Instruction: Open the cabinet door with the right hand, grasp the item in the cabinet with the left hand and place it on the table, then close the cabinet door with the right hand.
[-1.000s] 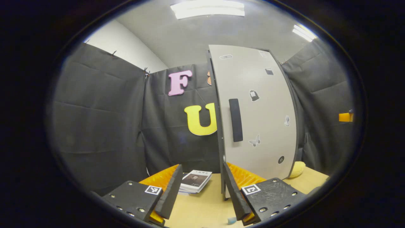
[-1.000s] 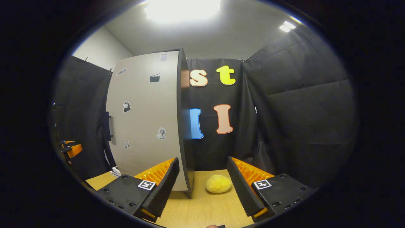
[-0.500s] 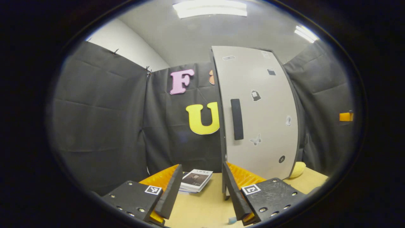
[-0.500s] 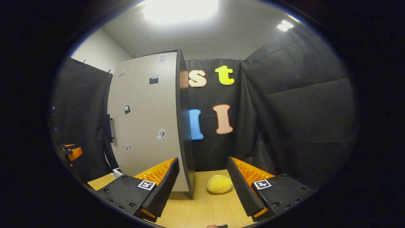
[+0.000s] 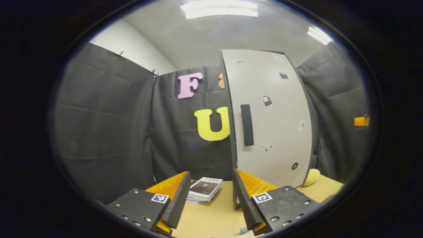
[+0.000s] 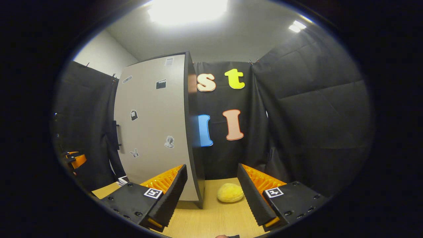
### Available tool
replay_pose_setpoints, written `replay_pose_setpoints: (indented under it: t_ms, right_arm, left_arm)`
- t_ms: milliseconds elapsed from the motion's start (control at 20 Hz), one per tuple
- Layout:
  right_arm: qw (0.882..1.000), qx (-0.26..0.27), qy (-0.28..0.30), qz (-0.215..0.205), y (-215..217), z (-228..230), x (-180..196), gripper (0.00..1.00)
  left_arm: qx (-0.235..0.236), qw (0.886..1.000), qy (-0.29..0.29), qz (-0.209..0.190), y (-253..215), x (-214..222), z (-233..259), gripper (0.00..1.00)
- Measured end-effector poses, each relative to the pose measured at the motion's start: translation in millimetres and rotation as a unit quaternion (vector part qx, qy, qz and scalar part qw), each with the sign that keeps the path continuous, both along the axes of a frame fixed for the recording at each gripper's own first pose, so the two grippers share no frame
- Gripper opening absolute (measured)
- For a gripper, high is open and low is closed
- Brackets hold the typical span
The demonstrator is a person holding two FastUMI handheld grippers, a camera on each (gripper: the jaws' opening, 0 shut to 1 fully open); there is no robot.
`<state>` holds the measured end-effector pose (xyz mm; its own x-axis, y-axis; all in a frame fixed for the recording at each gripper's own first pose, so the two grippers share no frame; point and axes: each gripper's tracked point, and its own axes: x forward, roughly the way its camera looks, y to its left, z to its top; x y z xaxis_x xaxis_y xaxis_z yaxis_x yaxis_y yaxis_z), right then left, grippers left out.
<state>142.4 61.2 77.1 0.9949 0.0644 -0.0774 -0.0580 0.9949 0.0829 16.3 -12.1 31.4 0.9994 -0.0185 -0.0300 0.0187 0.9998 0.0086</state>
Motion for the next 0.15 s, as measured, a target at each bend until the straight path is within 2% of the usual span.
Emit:
replay_pose_setpoints:
  t_ms: [150]
  right_arm:
    - [1.0,-0.005,-0.004,0.001,2.7,3.6,0.2,0.96]
  left_arm:
    - [-0.003,1.0,0.001,0.001,-0.2,0.2,0.1,0.75]
